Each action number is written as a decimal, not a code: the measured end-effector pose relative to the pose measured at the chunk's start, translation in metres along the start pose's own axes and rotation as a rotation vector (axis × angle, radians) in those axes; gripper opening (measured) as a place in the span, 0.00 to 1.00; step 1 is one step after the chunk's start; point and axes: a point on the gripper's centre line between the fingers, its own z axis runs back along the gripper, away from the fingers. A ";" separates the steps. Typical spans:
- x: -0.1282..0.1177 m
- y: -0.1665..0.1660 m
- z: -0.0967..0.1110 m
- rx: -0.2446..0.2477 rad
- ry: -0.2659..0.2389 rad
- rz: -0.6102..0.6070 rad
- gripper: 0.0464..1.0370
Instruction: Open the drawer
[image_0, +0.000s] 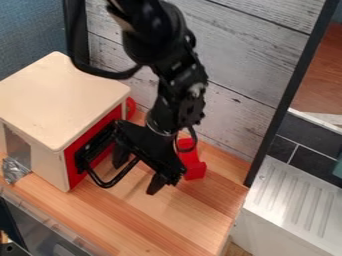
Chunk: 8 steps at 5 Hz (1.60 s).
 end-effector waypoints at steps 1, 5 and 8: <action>0.002 -0.001 -0.012 0.024 0.020 -0.001 0.96; 0.001 0.009 -0.031 0.033 0.065 0.030 0.61; -0.018 -0.056 -0.017 -0.087 0.106 -0.037 0.09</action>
